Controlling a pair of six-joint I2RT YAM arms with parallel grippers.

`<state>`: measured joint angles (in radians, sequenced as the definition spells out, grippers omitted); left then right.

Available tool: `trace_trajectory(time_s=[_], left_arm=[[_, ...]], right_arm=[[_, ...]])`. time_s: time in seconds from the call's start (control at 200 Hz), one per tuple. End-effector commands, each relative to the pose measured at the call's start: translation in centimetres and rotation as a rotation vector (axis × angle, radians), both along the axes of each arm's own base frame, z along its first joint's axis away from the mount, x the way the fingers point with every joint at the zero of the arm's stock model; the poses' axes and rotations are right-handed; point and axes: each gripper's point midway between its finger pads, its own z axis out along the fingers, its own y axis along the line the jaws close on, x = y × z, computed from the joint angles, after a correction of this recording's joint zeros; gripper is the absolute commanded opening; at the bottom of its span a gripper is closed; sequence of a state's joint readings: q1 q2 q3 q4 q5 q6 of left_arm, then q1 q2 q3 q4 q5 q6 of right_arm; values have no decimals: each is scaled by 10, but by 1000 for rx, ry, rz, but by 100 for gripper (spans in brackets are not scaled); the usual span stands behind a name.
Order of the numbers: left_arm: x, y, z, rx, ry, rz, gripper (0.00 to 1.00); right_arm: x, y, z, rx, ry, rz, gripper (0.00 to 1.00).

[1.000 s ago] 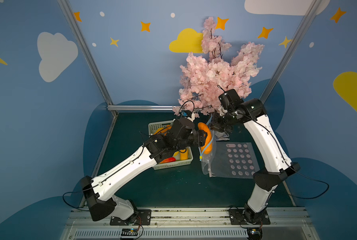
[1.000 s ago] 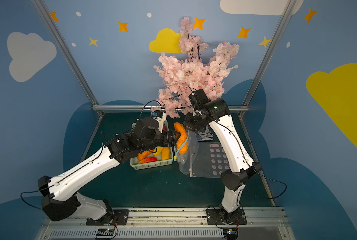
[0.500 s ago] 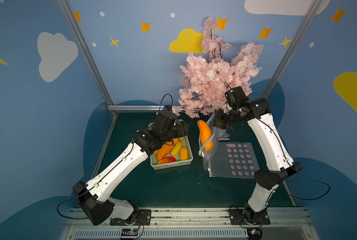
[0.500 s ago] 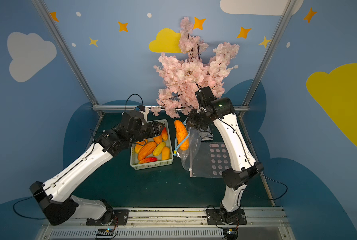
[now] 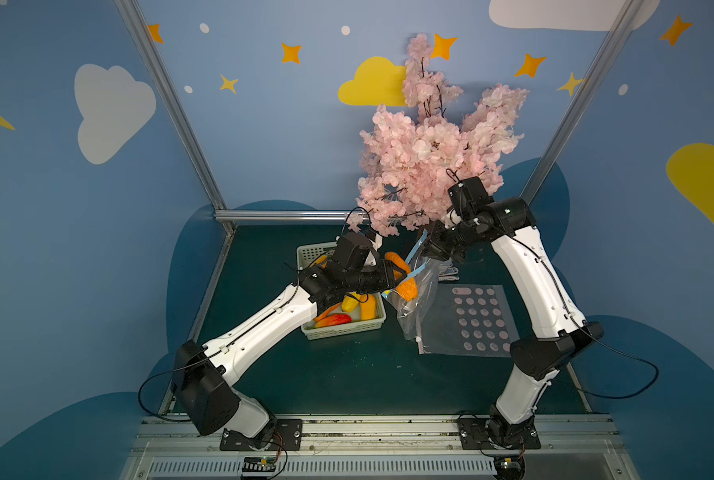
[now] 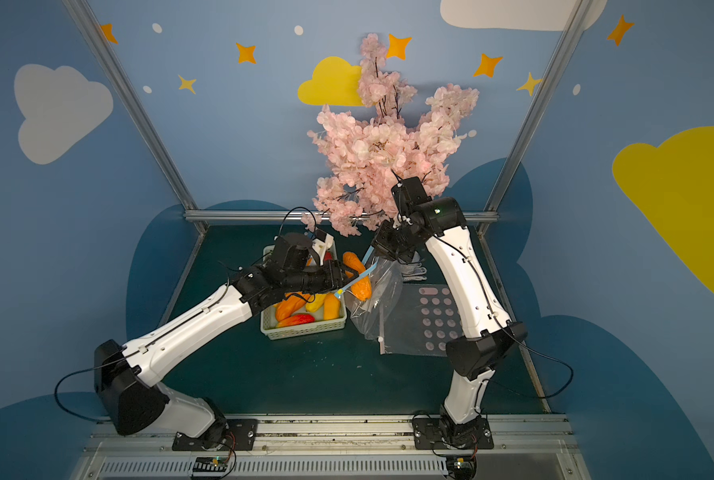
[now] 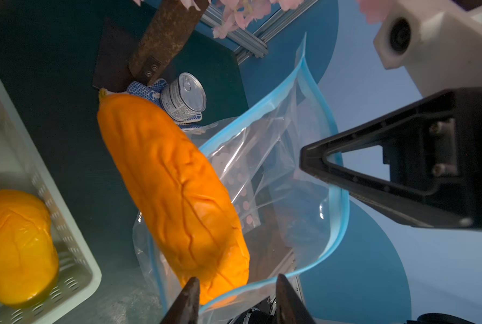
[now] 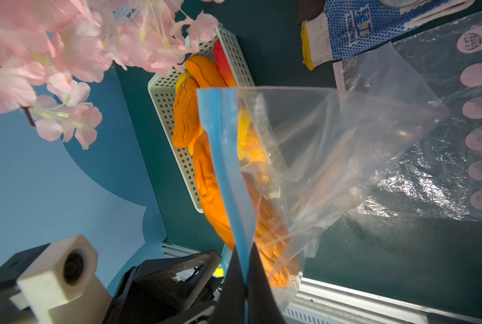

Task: Place the mango in a zip-top bag and seal the zipper
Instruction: Adjust the zipper food storage bag at the center of the board.

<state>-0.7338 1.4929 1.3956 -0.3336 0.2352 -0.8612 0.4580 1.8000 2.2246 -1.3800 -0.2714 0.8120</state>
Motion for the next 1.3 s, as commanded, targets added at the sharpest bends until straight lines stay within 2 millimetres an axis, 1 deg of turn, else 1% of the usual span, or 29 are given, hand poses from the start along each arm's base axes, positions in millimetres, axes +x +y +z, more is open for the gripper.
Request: trace_trajectory(time_s=[0.0, 0.09, 0.115, 0.13, 0.16, 0.185, 0.22, 0.285, 0.33, 0.37, 0.425, 0.476, 0.516, 0.591, 0.606, 0.666, 0.726, 0.786, 0.886, 0.981, 1.056, 1.126, 1.231, 1.296], left_arm=[[-2, -15, 15, -61, -30, -35, 40], [-5, -16, 12, -40, -19, -33, 39], [-7, -15, 13, -32, -22, -34, 39], [-4, -10, 13, -13, -32, -4, 39], [-5, -2, 14, 17, -42, 29, 39], [-4, 8, 14, 49, -48, 67, 41], [-3, 26, 11, 102, -47, 139, 46], [-3, 65, -5, 189, -12, 285, 50], [-4, 87, -20, 214, 41, 359, 57], [-4, 99, -31, 200, 74, 397, 64], [-1, 107, -40, 141, 105, 420, 67], [3, 107, -44, 83, 117, 414, 67], [8, 102, -44, 44, 119, 388, 64], [11, 88, -47, 10, 146, 320, 58], [10, 85, -47, 0, 146, 307, 57], [10, 77, -54, -21, 179, 281, 55], [12, 74, -63, -46, 215, 289, 57], [16, 74, -72, -68, 242, 310, 62], [32, 76, -88, -99, 278, 353, 66], [47, 73, -106, -129, 347, 392, 66], [56, 65, -117, -146, 371, 392, 65], [64, 53, -118, -176, 383, 366, 65], [74, 43, -113, -174, 388, 340, 64], [77, 36, -113, -180, 404, 319, 63]], right_arm=[[-6, -1, 15, 37, -33, 0, 0], [-7, -1, 15, 37, -32, 3, 0], [-7, -1, 13, 34, -29, 3, 0], [-7, -2, 14, 34, -30, 3, 0], [-8, -2, 13, 33, -27, 3, 0], [-8, -2, 11, 32, -24, 5, 0], [-9, -1, 9, 35, -21, 10, 0], [-9, 1, 4, 47, -18, 18, 0], [-10, 5, -1, 55, -9, 27, 0], [-11, 7, -5, 63, -5, 32, 0], [-12, 11, -8, 69, -4, 41, 0], [-13, 12, -10, 68, -5, 44, 0], [-14, 13, -10, 67, -4, 45, 0], [-14, 14, -11, 69, -4, 47, 0], [-14, 14, -11, 68, -3, 47, 0], [-13, 15, -12, 69, -3, 49, 0], [-13, 15, -11, 71, -3, 52, 0], [-13, 16, -10, 75, -4, 53, 0], [-13, 18, -10, 82, -4, 57, 0], [-13, 20, -8, 90, -3, 62, 0], [-13, 22, -5, 96, -6, 67, 0], [-13, 22, -4, 99, -7, 70, 0], [-13, 23, -6, 98, 0, 75, 0], [-12, 23, -5, 102, -4, 73, 0]])
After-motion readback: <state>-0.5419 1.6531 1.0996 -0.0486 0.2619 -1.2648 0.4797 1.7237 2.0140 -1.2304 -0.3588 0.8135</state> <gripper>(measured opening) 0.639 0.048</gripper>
